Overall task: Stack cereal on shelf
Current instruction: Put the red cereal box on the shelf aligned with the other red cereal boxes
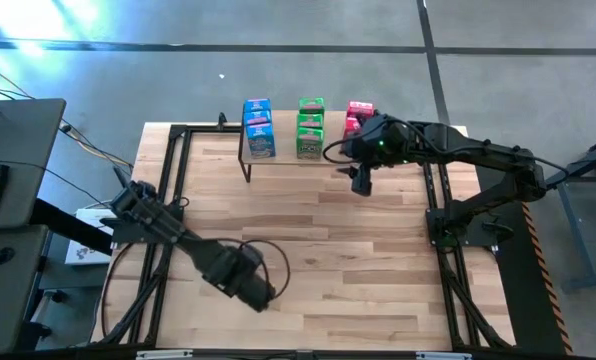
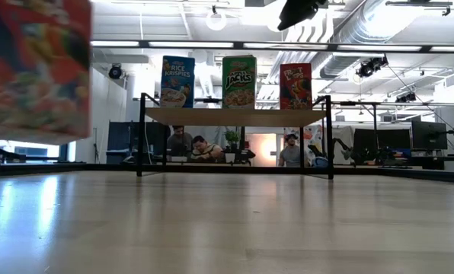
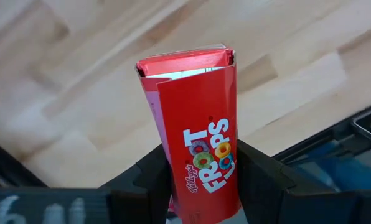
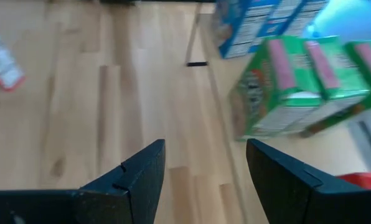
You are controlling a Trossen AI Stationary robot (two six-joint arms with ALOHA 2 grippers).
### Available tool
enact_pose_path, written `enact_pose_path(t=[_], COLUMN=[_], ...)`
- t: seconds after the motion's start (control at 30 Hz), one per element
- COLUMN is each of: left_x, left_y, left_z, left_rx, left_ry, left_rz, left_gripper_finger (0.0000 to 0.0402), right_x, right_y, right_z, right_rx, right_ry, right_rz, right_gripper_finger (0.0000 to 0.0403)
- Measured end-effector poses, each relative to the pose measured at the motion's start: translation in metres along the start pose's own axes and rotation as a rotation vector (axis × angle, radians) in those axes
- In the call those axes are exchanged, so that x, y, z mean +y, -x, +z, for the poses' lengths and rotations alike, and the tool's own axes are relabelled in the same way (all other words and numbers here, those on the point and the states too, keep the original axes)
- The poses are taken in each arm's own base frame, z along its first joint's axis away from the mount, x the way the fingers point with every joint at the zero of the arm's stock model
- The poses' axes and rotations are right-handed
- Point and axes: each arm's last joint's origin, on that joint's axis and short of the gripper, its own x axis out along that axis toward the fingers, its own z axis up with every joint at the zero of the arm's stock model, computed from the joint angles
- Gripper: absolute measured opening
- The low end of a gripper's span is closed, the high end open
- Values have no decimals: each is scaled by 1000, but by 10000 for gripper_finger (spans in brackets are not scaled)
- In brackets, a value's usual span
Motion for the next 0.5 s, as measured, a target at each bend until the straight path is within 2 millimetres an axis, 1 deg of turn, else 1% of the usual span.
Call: enact_pose_path(t=[0.3,0.5], left_x=[5,8], left_y=[19,35], left_z=[39,66], left_rx=[-23,-93], left_ry=[-231,-346], left_rz=[13,8], left_gripper_finger=[143,143], right_x=[4,4], right_y=[0,0], right_z=[-4,-5], right_rx=[33,37], right_ry=[9,9], right_rz=[121,130], right_gripper_finger=[218,218])
